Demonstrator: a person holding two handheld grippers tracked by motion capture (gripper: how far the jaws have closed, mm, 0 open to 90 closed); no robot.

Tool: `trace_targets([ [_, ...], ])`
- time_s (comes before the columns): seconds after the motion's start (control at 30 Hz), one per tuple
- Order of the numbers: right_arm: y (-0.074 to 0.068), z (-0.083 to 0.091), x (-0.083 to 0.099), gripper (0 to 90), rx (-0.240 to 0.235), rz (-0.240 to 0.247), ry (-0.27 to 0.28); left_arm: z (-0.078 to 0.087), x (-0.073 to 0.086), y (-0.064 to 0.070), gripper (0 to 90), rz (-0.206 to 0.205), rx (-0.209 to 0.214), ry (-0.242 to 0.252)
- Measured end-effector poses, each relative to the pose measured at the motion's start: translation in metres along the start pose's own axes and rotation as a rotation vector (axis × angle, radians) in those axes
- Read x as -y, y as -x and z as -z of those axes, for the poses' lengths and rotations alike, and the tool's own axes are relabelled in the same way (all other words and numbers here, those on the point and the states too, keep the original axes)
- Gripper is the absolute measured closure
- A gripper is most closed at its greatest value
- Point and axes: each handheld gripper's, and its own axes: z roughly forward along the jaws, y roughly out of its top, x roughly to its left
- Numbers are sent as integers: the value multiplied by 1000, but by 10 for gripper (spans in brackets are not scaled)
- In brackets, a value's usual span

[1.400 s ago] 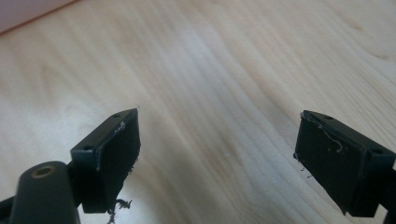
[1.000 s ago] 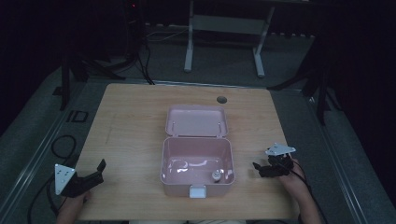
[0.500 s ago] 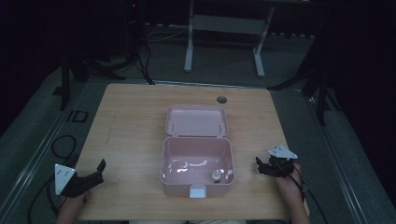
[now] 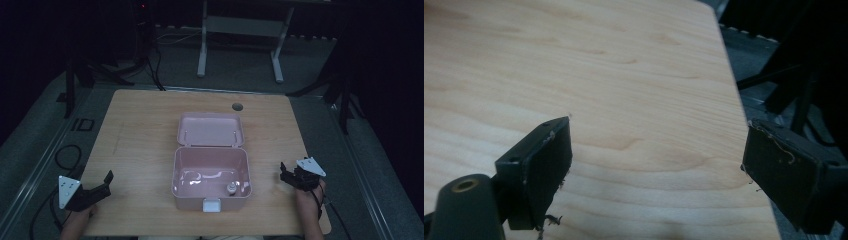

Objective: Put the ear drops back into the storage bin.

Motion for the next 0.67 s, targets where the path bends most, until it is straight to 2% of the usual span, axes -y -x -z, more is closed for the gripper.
trace_targets([
  [0.13, 2, 2, 2, 121, 22, -20, 22, 0, 0, 0, 9, -3, 2, 2],
  [0.3, 4, 5, 2, 122, -1, -50, 54, 0, 0, 0, 10, -2, 2, 2],
  [0.67, 3, 5, 3, 123, -13, -34, 57, 0, 0, 0, 10, 0, 3, 3],
])
